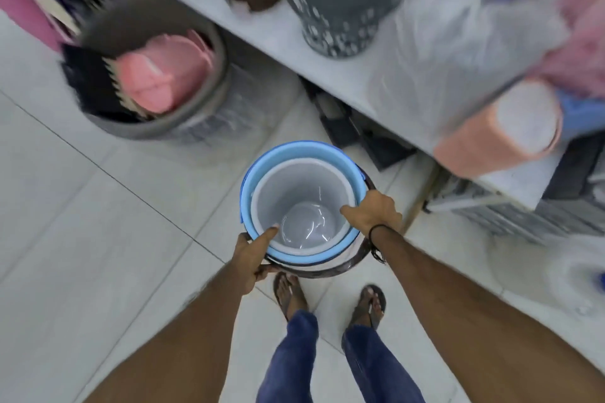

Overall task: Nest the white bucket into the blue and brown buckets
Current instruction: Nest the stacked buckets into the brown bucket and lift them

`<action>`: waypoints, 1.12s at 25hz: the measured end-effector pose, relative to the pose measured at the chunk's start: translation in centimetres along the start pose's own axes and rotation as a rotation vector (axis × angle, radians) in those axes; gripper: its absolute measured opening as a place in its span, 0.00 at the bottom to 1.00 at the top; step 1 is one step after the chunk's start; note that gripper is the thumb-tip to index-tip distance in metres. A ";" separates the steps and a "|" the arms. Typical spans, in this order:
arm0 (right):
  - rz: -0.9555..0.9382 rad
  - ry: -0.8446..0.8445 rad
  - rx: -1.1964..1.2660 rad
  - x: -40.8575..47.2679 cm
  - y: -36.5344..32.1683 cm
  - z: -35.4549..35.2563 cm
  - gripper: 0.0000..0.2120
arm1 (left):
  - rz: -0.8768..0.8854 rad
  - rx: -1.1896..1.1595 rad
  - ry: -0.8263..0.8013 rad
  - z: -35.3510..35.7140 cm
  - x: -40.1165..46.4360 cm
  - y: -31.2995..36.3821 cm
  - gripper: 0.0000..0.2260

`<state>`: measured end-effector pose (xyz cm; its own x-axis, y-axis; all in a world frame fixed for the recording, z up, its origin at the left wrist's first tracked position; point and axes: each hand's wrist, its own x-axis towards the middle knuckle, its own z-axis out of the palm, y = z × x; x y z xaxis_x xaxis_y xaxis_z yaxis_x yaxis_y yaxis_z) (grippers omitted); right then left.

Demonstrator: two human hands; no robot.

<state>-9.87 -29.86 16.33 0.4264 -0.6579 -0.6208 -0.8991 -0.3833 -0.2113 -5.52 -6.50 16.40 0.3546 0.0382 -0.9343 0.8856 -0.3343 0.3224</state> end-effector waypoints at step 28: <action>-0.196 0.439 0.255 4.0 -26.3 -49.2 0.32 | 0.569 0.314 -0.258 6.0 -20.7 54.7 0.29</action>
<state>20.32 -54.36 56.56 0.5406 -0.8197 -0.1893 -0.7707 -0.3923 -0.5021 33.77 -31.25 52.44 0.6203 -0.4357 -0.6522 0.4412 -0.4936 0.7495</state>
